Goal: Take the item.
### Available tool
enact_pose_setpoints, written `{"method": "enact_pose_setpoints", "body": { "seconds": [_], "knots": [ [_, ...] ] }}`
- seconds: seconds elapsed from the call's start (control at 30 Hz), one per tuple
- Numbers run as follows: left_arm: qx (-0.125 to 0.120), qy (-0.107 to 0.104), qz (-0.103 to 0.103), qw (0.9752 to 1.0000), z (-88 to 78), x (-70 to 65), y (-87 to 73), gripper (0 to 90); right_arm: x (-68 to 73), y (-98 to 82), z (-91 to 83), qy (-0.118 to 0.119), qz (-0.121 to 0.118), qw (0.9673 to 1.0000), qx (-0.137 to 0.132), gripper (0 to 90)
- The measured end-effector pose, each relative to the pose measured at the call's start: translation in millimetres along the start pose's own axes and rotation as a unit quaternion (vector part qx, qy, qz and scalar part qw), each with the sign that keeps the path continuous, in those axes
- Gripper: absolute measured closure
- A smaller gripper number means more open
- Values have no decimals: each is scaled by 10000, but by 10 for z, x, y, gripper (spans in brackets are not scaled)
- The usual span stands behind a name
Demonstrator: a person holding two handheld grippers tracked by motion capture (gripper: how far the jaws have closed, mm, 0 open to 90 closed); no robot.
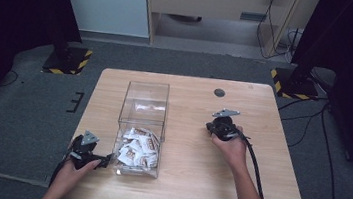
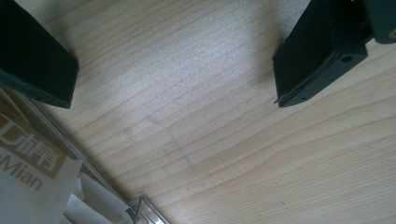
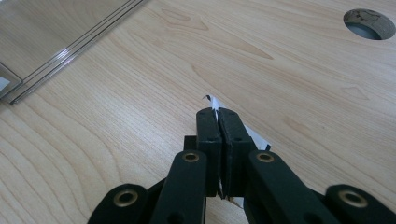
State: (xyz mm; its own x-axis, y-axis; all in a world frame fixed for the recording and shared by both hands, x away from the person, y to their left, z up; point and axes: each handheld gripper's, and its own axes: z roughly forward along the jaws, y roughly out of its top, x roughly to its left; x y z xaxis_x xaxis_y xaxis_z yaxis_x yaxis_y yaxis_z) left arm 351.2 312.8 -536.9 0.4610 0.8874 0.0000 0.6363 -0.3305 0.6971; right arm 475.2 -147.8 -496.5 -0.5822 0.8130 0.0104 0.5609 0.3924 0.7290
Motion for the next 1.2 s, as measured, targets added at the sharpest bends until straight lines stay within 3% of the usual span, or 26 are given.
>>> {"method": "enact_pose_setpoints", "body": {
  "seconds": [0.37, 0.73, 0.93, 1.2],
  "knots": [
    [-1, 1, 1, 10000, 0, 0, 0, 0, 17, -6, 17, 11, 45, 10000, 16, 811],
    [-4, 0, -6, 10000, 1, -1, 0, 0, 15, 40, -73, -5, 119, 9999, -85, 716],
    [0, 1, 0, 10000, 0, 0, 0, 0, -1, 78, -138, -54, 191, 9997, -170, 589],
    [0, 1, 0, 10000, 0, 0, 0, 0, -1, 120, -206, -123, 305, 9992, -233, 356]
  ]
}}
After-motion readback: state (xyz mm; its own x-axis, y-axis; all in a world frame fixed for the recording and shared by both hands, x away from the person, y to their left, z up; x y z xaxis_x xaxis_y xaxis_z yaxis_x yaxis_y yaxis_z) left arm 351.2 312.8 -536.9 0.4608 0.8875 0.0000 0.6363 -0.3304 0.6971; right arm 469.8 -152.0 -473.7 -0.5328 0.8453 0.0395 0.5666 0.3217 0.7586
